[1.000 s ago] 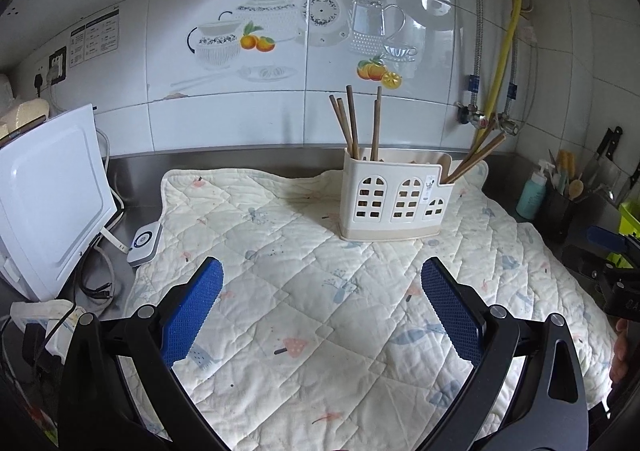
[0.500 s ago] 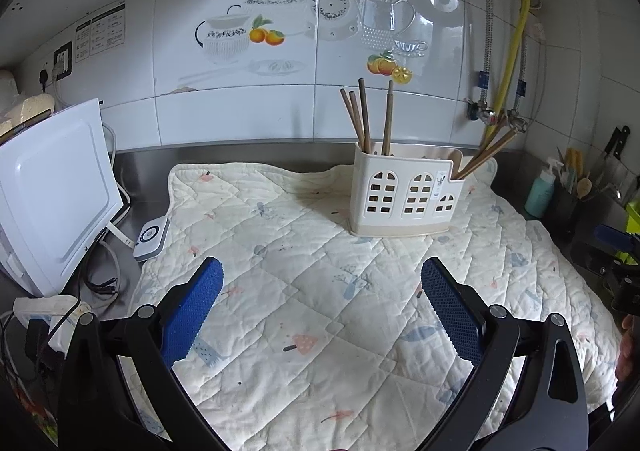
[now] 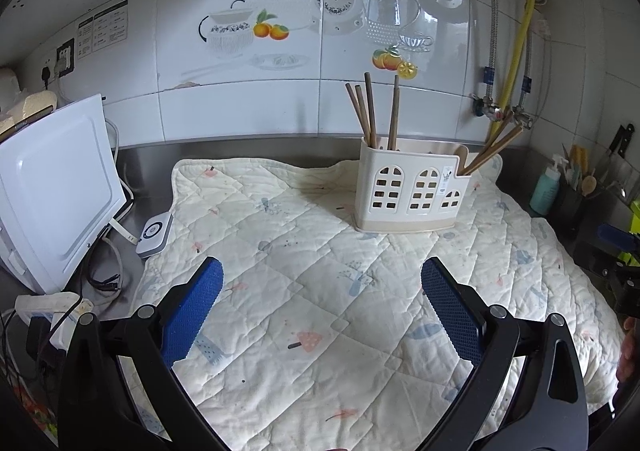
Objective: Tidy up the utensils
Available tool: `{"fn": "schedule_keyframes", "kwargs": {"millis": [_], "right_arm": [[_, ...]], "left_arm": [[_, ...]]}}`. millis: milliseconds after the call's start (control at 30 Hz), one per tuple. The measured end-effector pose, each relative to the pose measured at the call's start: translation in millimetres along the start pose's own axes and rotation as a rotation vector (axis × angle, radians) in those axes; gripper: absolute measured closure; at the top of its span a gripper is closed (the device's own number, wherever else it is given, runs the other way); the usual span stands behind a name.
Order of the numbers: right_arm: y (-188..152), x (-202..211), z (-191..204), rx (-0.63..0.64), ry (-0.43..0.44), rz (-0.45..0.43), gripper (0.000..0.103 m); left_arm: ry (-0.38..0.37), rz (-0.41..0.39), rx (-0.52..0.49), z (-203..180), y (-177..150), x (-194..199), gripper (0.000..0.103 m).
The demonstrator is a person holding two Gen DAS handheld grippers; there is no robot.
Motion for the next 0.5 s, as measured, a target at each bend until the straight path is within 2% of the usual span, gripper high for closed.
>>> {"fn": "schedule_keyframes", "kwargs": {"millis": [500], "right_arm": [[-3.4,-2.3,1.7,0.01,-0.002,0.008,0.01]], "left_arm": [[-0.004,0.015,-0.01,-3.6,-6.6,-1.4,0.005]]}}
Point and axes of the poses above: each gripper's, at about its wrist camera, not at the fingertips, and x roughly against the way its jaws point, z to its left, y to its top, the point moved 9 cm from there along -x, roughly the way its jaws point, and after that the axes turned 8 degrees about -y, right-handed, at the moved point
